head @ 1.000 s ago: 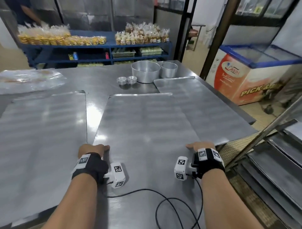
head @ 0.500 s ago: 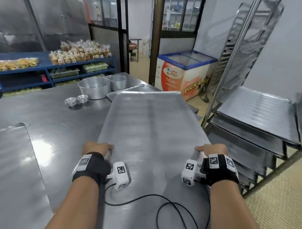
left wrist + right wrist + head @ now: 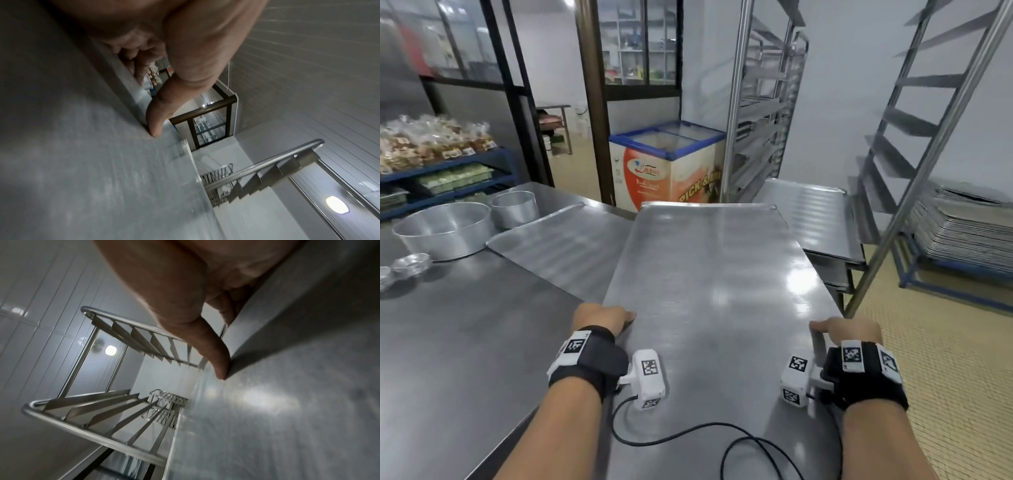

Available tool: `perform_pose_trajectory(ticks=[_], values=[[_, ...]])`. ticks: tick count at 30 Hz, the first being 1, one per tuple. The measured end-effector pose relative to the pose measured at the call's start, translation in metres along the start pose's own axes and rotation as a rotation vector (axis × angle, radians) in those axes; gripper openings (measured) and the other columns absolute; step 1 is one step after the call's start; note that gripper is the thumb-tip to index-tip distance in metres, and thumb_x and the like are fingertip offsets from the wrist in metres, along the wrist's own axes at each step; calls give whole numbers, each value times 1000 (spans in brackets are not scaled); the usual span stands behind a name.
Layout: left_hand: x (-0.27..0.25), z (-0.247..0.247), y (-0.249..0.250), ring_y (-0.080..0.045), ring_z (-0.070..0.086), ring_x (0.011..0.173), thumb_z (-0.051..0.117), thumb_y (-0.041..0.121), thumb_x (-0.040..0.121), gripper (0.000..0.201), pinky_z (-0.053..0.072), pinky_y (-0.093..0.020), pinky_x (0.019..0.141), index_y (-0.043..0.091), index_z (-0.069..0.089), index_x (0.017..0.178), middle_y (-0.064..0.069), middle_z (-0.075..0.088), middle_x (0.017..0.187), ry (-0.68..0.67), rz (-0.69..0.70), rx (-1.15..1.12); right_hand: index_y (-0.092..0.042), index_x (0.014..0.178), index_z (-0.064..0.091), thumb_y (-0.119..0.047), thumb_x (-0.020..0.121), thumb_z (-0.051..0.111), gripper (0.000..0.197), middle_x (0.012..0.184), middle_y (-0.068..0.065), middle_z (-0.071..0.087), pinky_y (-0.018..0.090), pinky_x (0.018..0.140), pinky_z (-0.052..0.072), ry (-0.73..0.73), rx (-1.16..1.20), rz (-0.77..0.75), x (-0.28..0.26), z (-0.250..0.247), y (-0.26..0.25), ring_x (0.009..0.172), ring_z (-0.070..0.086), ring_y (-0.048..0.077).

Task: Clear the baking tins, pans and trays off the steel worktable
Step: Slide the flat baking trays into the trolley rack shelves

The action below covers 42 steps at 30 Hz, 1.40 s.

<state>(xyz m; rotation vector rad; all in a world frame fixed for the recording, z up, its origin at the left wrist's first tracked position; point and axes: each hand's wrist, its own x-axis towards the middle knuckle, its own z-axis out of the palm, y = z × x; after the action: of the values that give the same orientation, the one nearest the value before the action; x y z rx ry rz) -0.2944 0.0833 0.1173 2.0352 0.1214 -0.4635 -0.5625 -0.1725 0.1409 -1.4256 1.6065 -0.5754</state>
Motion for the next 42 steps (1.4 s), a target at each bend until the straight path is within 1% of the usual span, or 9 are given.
perform_pose_trajectory(ticks=[3,6,9,13,18,21,28,34,42], values=[[-10,36,12,-34,66,103,89,17,66,56,53,-39,92,-4,62,111,-18,67,116,-50,23,56,10,101,62,-14,77,82,39,77,11,58,25,47,33,48,30,2,19,-30,16,64,54,26],[-22,70,21,-37,62,113,87,19,70,69,50,-43,98,-4,53,125,-21,61,126,-95,46,94,7,76,57,-11,78,80,29,72,10,57,29,50,36,100,43,38,34,-56,32,62,53,26],[-33,98,30,-37,63,110,87,21,70,67,51,-43,96,-3,55,123,-21,63,123,-135,67,137,8,69,53,-8,73,83,34,66,12,56,32,47,42,163,70,121,48,-77,49,56,50,23],[-35,131,41,-37,67,100,90,20,62,66,55,-46,91,-3,59,115,-20,68,111,-181,94,132,7,108,67,-17,74,83,44,109,23,69,41,82,55,135,82,91,59,-92,62,83,63,28],[-25,159,60,-37,68,95,89,17,64,39,56,-49,89,2,58,82,-21,69,103,-193,116,157,11,92,69,-11,69,85,36,78,19,67,25,51,45,168,153,132,75,-103,68,62,61,25],[-19,170,71,-38,68,94,87,13,67,38,55,-50,89,4,50,71,-21,69,100,-206,122,153,14,87,61,-7,71,84,36,72,17,62,24,48,38,183,202,161,86,-99,62,59,57,25],[15,196,100,-39,60,103,81,9,79,38,48,-41,82,1,47,91,-20,59,103,-249,111,176,14,95,63,-6,67,85,41,85,23,68,34,61,53,186,193,203,125,-74,38,70,66,35],[66,226,144,-41,58,111,80,17,80,55,45,-41,86,-6,52,123,-24,59,122,-285,160,281,14,94,62,-5,73,82,35,86,23,67,28,56,47,189,197,198,165,-48,0,70,65,32],[118,266,185,-41,58,114,78,17,82,48,46,-42,91,-9,56,116,-26,59,126,-303,188,337,7,90,61,-6,74,84,31,80,17,64,24,48,39,230,204,258,211,-22,-42,60,58,24]])
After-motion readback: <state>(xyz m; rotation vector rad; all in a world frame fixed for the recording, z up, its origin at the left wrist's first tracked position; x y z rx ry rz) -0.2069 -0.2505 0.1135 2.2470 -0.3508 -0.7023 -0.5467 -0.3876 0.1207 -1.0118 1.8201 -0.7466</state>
